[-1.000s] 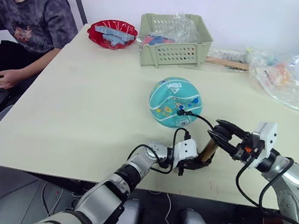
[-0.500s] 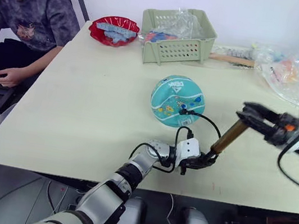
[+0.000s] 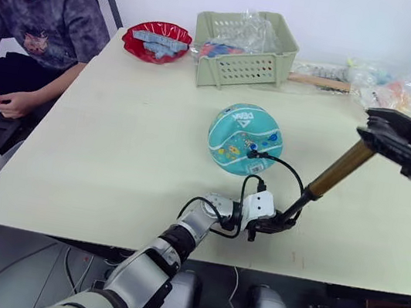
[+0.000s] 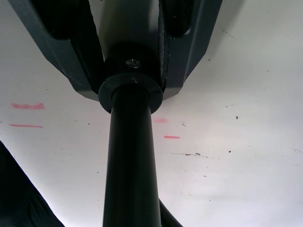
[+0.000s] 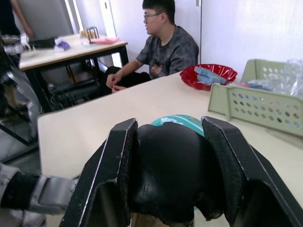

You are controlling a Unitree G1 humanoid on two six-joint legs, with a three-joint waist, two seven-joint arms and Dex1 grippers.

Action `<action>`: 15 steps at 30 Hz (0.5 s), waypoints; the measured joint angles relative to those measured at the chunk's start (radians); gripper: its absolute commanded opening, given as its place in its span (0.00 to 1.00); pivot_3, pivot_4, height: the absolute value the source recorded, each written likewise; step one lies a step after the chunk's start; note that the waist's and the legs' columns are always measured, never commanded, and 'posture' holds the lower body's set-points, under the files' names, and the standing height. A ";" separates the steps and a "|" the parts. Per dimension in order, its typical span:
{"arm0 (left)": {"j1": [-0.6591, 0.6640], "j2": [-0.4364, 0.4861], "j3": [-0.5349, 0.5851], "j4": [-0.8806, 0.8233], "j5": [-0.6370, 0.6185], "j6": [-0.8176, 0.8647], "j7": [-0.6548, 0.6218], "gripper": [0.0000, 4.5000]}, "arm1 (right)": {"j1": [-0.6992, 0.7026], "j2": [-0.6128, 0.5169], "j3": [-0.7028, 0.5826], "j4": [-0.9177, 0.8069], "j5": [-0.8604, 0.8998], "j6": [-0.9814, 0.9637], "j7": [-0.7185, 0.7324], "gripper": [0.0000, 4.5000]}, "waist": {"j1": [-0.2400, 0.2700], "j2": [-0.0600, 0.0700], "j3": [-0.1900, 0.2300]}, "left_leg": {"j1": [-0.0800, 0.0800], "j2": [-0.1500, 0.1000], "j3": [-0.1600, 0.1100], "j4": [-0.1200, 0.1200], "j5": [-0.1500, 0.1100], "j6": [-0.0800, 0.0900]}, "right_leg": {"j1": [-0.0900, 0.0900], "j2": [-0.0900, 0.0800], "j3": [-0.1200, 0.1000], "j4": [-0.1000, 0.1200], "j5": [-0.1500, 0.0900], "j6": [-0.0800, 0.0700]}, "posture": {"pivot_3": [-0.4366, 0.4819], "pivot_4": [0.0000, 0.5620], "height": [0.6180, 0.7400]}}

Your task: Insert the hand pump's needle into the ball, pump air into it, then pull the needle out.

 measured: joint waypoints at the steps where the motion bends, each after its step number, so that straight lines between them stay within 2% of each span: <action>1: 0.000 0.000 0.000 0.001 0.000 0.000 0.000 0.26 | 0.012 0.009 0.005 -0.003 -0.013 -0.012 0.002 0.38 | 0.000 -0.001 -0.001 | 0.000 0.000 0.000 0.000 0.000 0.000 | 0.000 0.000 0.000 0.000 0.000 0.000 | 0.48 0.27 1.00; 4: 0.003 0.003 -0.001 0.004 0.002 0.001 0.007 0.26 | 0.101 0.107 0.063 -0.014 -0.102 -0.125 0.002 0.38 | -0.002 -0.005 -0.004 | 0.002 0.001 -0.001 0.001 0.000 0.000 | 0.001 0.001 0.000 0.000 0.000 0.000 | 0.48 0.27 1.00; 6: 0.003 0.003 -0.001 0.004 0.002 0.001 0.010 0.26 | 0.114 0.113 0.082 -0.015 -0.124 -0.147 0.004 0.38 | -0.003 -0.004 -0.004 | 0.002 0.001 0.000 0.001 0.000 0.000 | 0.002 0.001 0.000 0.000 0.000 0.000 | 0.48 0.27 1.00; 9: 0.008 0.006 -0.002 0.005 0.005 0.002 0.014 0.26 | 0.201 0.216 0.200 0.010 -0.279 -0.310 0.014 0.38 | -0.002 -0.011 -0.013 | 0.004 0.002 -0.006 0.001 0.000 0.000 | 0.003 0.005 -0.002 0.000 0.000 -0.001 | 0.48 0.27 1.00; 15: 0.014 0.007 -0.002 0.001 0.007 0.007 0.019 0.26 | 0.250 0.306 0.319 0.080 -0.440 -0.483 0.006 0.38 | -0.002 -0.010 -0.017 | 0.005 0.002 -0.007 0.001 0.000 -0.001 | 0.003 0.006 -0.002 0.000 0.000 -0.001 | 0.48 0.27 1.00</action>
